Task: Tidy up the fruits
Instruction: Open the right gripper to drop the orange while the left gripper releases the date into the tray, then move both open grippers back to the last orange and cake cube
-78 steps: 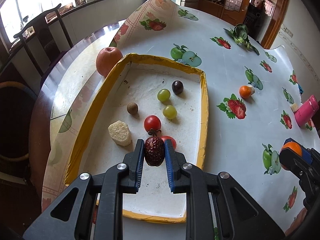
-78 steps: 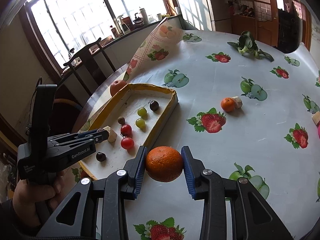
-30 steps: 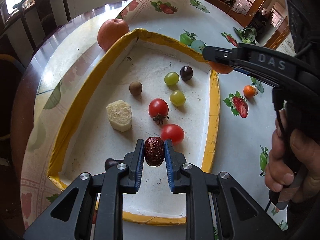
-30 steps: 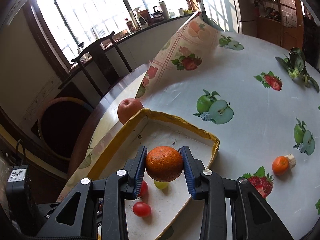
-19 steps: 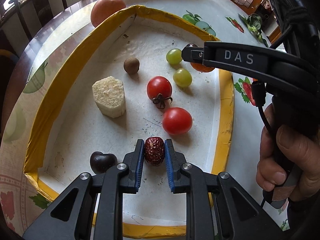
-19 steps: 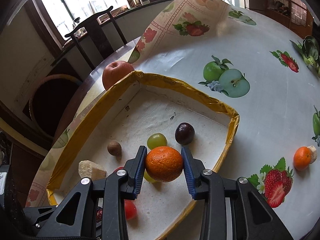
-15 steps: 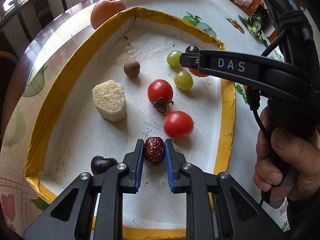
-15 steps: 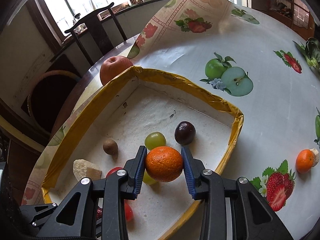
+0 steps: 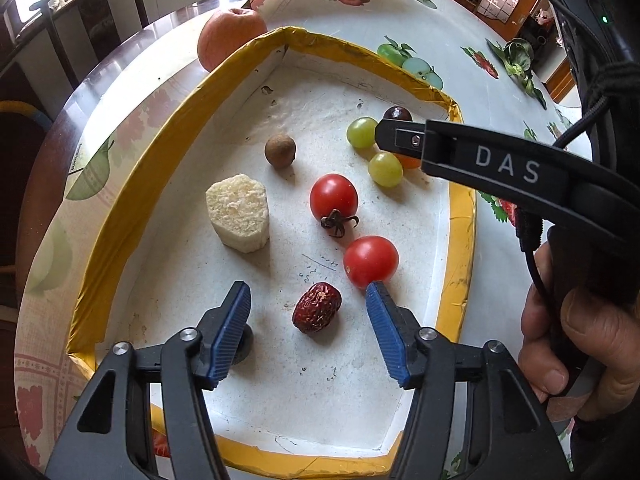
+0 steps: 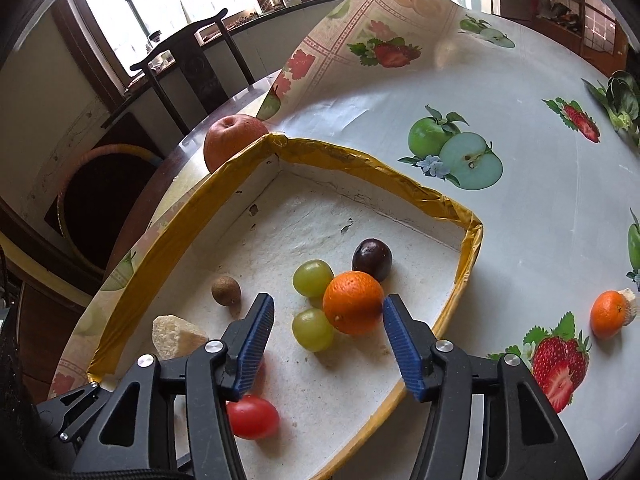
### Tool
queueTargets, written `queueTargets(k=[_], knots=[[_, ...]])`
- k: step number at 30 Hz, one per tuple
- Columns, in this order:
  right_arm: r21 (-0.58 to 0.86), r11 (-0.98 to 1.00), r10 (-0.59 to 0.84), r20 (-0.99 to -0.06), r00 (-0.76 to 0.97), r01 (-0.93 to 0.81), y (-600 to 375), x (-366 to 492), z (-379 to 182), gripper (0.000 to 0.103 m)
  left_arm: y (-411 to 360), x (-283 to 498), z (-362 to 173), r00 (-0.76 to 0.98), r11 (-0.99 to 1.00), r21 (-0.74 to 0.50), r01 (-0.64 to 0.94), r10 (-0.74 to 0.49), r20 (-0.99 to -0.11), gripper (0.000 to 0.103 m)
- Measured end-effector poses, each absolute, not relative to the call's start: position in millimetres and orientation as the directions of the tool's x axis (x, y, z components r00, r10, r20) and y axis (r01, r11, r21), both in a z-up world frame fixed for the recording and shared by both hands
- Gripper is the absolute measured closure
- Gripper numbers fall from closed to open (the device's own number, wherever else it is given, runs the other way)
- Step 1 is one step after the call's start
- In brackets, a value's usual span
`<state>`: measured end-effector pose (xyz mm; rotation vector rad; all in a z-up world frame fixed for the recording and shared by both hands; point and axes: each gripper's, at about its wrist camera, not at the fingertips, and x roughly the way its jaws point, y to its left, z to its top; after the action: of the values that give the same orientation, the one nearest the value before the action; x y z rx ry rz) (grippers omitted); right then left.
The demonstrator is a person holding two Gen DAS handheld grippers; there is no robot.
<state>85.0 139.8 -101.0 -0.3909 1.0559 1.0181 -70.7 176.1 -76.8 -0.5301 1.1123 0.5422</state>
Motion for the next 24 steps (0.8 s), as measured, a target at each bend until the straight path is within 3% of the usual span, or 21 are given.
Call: queueTargets(k=[24], knots=[[0.248,0.631,0.56,-0.802,0.209,-0.735,17.6,80.6,-39.7,0.044,133.6,-69.2,-40.9,0.402,0.8,-0.126,-0.587,0.153,-0.903,0.044]])
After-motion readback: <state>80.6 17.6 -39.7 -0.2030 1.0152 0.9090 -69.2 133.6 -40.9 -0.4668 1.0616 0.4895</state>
